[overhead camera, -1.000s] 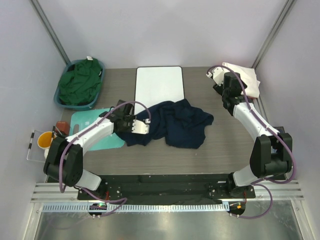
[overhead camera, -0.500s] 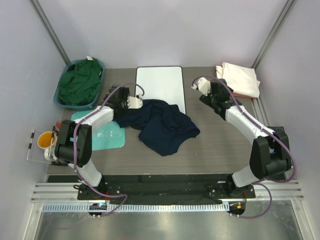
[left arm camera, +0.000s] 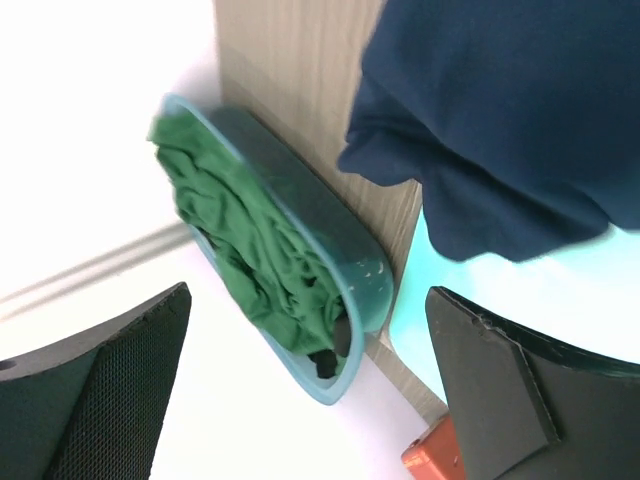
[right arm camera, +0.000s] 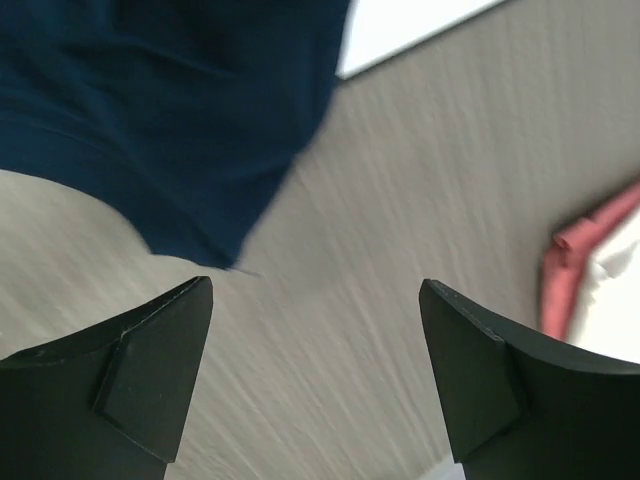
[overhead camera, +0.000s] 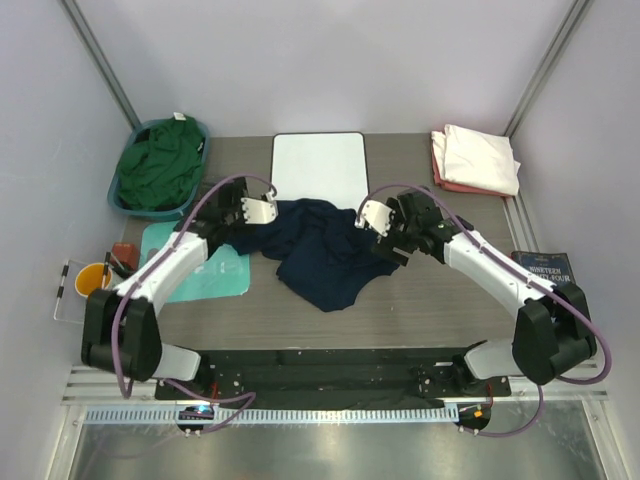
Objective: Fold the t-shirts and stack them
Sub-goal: Flatten out the tshirt
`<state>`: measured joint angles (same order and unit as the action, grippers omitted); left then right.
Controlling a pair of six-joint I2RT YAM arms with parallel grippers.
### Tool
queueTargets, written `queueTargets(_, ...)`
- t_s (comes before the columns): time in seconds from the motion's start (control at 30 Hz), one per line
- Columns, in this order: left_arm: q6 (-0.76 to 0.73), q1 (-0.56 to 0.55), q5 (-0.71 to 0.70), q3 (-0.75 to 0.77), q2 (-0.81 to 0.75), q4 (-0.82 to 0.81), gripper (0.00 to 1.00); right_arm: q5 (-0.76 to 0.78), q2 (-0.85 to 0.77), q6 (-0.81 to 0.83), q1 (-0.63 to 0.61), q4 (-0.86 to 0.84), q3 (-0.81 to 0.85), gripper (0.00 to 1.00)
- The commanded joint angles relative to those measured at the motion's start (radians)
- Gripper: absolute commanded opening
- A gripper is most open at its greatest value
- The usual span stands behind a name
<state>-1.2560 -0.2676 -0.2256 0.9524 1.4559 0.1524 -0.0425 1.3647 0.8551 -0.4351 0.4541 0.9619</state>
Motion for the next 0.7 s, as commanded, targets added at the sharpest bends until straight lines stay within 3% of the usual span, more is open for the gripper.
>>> queueTargets(0.0, 0.000, 0.001, 0.212, -0.044, -0.166, 0.225, 1.00, -0.181, 0.025, -0.143, -0.039, 0.025, 0.067, 0.88)
queueTargets(0.23, -0.053, -0.031, 0.239, -0.221, -0.276, 0.223, 1.00, -0.307, 0.175, -0.398, -0.044, -0.087, 0.182, 0.84)
queueTargets(0.67, 0.049, -0.044, 0.157, -0.231, -0.154, 0.098, 1.00, -0.379, 0.378, -0.439, -0.108, -0.138, 0.351, 0.80)
